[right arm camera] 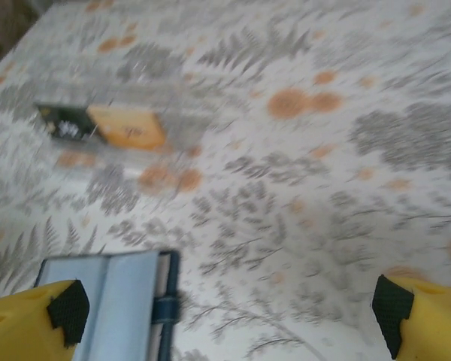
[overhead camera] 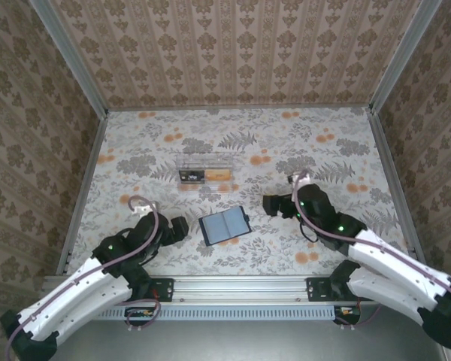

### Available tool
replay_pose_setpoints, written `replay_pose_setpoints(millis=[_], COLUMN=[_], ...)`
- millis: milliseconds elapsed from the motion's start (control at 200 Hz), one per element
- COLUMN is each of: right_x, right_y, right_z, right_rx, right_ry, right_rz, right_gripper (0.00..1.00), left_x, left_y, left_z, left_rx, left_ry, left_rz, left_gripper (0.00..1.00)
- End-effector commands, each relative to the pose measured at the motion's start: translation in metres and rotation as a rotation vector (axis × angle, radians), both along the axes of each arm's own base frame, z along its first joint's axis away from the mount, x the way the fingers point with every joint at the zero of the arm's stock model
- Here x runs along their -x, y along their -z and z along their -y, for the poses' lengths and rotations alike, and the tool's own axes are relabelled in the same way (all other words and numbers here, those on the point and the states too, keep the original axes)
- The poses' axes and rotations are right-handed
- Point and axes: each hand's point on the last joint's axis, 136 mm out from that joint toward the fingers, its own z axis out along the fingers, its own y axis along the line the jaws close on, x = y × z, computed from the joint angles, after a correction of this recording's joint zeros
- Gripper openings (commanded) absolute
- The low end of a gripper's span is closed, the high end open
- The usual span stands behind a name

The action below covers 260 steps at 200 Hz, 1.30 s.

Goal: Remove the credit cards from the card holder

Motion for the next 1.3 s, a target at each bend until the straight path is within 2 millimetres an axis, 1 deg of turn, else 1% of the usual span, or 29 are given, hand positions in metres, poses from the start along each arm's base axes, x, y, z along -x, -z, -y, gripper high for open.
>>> replay_pose_setpoints(millis=[0,75,130,165,200,215,280,310,410,505,610,650,665,775,850,1005,1090,1155,1170,1200,1255,1270,1295], right_x=[-0.004,0.000,0.002,0.003,0.005,0.005,0.004,0.003,-0.002,-0.011,-0.025,-0.032,-0.035,-0.059,-0.076,-0.109,-0.120,-0.127,-0.128,-0.130,-0.133,-0.133,-0.134], right_y=[-0.015,-0.025,-0.032,-0.035,-0.039,-0.040,-0.042,-0.041,-0.035,-0.028,-0.018,-0.015,-0.013,-0.002,0.009,0.036,0.048,0.048,0.057,0.062,0.070,0.075,0.079], right_z=[0.054,0.080,0.095,0.104,0.111,0.113,0.122,0.126,0.137,0.146,0.158,0.163,0.165,0.175,0.181,0.181,0.180,0.180,0.180,0.180,0.180,0.178,0.176], right_rx=[0.061,0.087,0.094,0.098,0.103,0.109,0.147,0.166,0.216,0.227,0.250,0.256,0.259,0.300,0.315,0.336,0.319,0.292,0.291,0.278,0.240,0.229,0.214], right_ry=[0.236,0.341,0.408,0.445,0.470,0.479,0.499,0.509,0.526,0.552,0.582,0.596,0.602,0.616,0.614,0.569,0.546,0.526,0.517,0.503,0.475,0.458,0.436], right_rz=[0.140,0.223,0.276,0.302,0.330,0.342,0.381,0.394,0.408,0.389,0.358,0.347,0.342,0.305,0.260,0.203,0.196,0.211,0.192,0.187,0.198,0.187,0.190], right_gripper=[1.00,1.00,1.00,1.00,1.00,1.00,1.00,1.00,1.00,1.00,1.00,1.00,1.00,1.00,1.00,1.00,1.00,1.00,1.00,1.00,1.00,1.00,1.00], left_x=[-0.028,-0.047,-0.062,-0.072,-0.081,-0.087,-0.103,-0.108,-0.117,-0.123,-0.135,-0.139,-0.142,-0.157,-0.169,-0.191,-0.202,-0.210,-0.211,-0.216,-0.221,-0.224,-0.224], left_y=[-0.034,-0.045,-0.046,-0.041,-0.039,-0.036,-0.030,-0.026,-0.017,-0.019,-0.032,-0.033,-0.035,-0.023,-0.018,-0.009,-0.004,-0.002,-0.001,-0.007,-0.009,-0.013,-0.012], left_z=[-0.025,-0.039,-0.049,-0.054,-0.055,-0.062,-0.077,-0.089,-0.126,-0.153,-0.167,-0.172,-0.172,-0.170,-0.170,-0.164,-0.151,-0.141,-0.139,-0.134,-0.122,-0.120,-0.117], left_rx=[-0.093,-0.196,-0.243,-0.254,-0.248,-0.249,-0.253,-0.260,-0.281,-0.302,-0.415,-0.450,-0.451,-0.418,-0.387,-0.454,-0.497,-0.562,-0.566,-0.572,-0.610,-0.614,-0.613], left_ry=[-0.148,-0.205,-0.245,-0.264,-0.262,-0.284,-0.319,-0.355,-0.454,-0.518,-0.487,-0.480,-0.480,-0.449,-0.433,-0.364,-0.289,-0.236,-0.230,-0.222,-0.159,-0.154,-0.140], left_rz=[0.105,0.110,0.075,0.029,0.004,-0.011,-0.047,-0.067,-0.101,-0.062,0.015,0.040,0.054,0.130,0.173,0.264,0.321,0.361,0.358,0.395,0.443,0.476,0.509], left_gripper=[1.00,1.00,1.00,1.00,1.00,1.00,1.00,1.00,1.00,1.00,1.00,1.00,1.00,1.00,1.00,1.00,1.00,1.00,1.00,1.00,1.00,1.00,1.00])
